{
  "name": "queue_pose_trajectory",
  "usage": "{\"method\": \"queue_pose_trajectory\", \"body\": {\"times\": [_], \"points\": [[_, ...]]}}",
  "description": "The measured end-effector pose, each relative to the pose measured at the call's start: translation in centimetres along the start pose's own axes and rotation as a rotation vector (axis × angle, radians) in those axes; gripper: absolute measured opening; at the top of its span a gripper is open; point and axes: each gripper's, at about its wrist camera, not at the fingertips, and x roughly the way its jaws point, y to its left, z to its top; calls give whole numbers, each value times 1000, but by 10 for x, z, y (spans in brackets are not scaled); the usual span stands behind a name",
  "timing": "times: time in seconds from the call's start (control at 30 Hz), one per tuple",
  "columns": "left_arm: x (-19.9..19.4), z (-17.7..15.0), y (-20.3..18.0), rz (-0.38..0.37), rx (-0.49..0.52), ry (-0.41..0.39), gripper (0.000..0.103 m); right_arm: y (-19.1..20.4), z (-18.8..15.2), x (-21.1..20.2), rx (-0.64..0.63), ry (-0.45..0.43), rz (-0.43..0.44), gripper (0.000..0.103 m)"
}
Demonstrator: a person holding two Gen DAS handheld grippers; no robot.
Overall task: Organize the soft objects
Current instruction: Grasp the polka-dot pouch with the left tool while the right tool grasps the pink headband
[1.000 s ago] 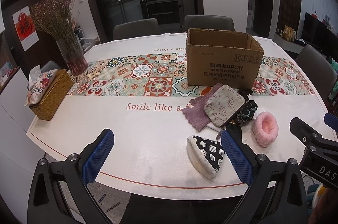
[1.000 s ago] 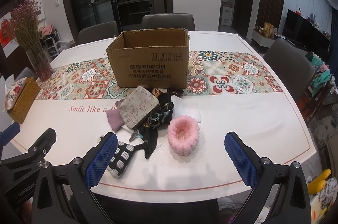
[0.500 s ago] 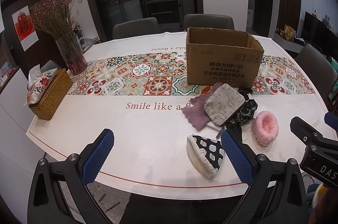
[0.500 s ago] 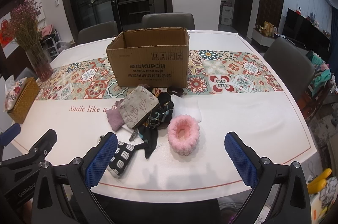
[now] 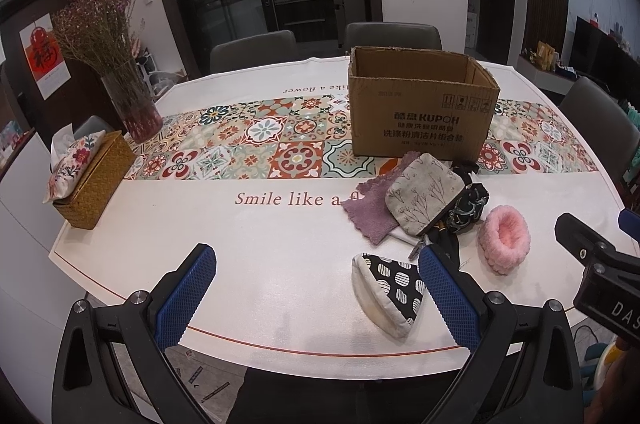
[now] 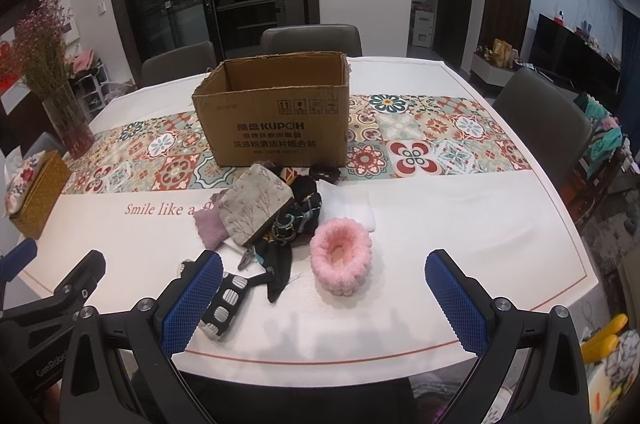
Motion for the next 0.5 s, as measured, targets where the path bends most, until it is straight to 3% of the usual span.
{"method": "queue_pose_trajectory", "body": {"times": [0.5], "points": [[50, -7, -27, -65, 69, 134, 103, -18, -7, 49, 56, 117, -16, 102]]}}
